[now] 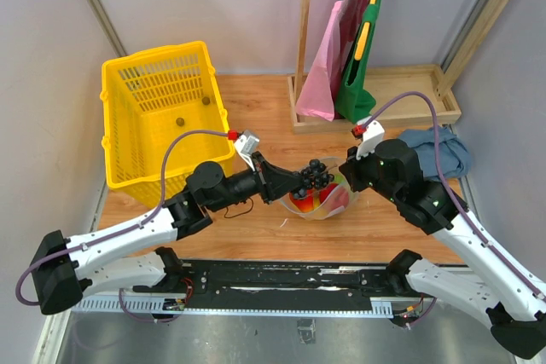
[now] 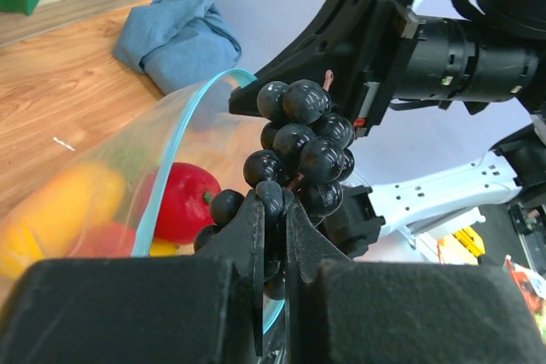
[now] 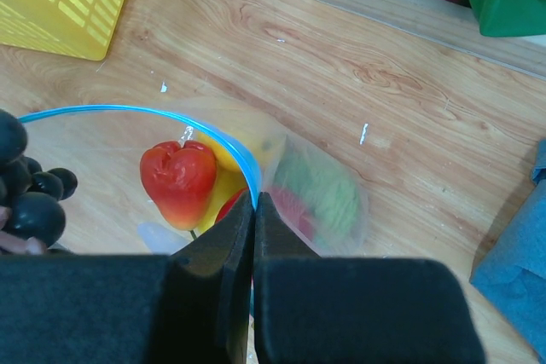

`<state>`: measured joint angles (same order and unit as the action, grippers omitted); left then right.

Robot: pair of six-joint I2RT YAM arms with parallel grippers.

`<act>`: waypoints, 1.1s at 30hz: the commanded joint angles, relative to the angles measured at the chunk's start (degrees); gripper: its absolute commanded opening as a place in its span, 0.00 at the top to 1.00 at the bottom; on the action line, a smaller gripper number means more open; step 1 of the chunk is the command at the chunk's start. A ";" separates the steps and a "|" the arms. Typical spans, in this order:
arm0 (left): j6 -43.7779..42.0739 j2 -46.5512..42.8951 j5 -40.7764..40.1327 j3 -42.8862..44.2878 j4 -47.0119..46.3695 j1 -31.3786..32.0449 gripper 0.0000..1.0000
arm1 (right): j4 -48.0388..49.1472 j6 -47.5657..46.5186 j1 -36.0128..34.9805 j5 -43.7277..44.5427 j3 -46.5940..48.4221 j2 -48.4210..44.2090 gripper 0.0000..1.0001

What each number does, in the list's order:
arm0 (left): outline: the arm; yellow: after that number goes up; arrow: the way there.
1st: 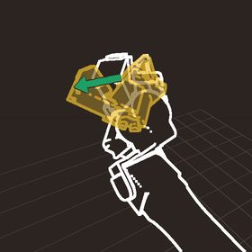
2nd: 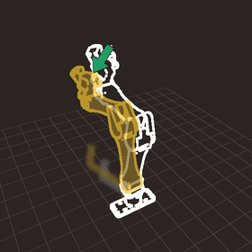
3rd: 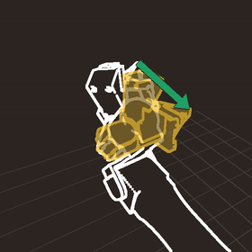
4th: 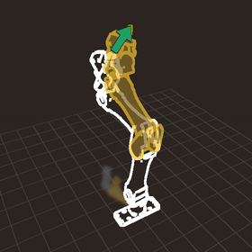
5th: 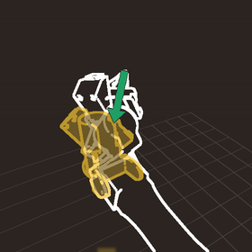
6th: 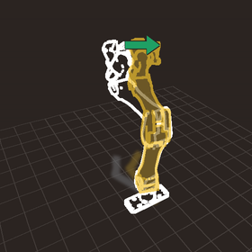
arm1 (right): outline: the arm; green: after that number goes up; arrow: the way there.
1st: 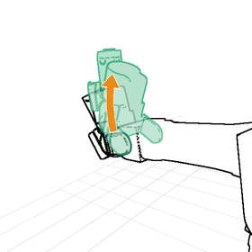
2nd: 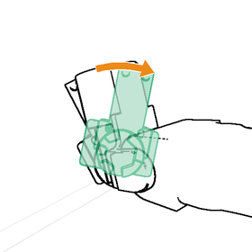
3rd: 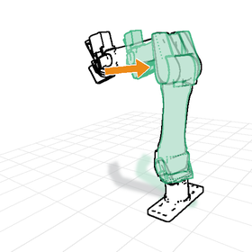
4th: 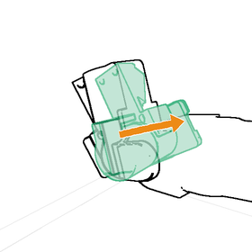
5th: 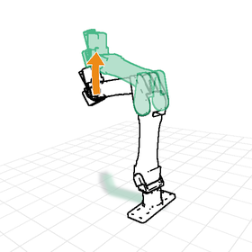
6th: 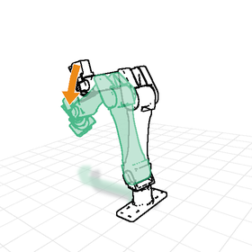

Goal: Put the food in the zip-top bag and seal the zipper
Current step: Place the fake fruit in the zipper food storage bag.

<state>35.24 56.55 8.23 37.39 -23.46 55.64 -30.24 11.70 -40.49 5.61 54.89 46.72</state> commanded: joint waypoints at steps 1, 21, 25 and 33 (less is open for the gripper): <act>0.00 0.62 -5.05 -0.43 -3.70 1.08 1.00 | 1.43 0.95 0.51 0.82 -0.25 -0.59 0.99; -9.61 4.31 -8.99 10.39 15.48 3.84 0.41 | 0.62 0.08 0.54 0.55 1.00 -0.46 0.99; -10.37 2.91 -10.45 13.33 22.22 3.86 0.36 | 0.45 0.05 0.50 0.50 1.16 -0.49 1.00; -10.53 2.39 -14.17 16.80 38.95 3.84 0.28 | 0.33 0.20 0.48 -0.22 1.59 -0.40 0.99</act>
<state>25.21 60.01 -3.03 53.52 5.34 59.02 -30.37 11.81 -40.49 5.56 54.89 46.72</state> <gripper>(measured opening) 0.718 0.012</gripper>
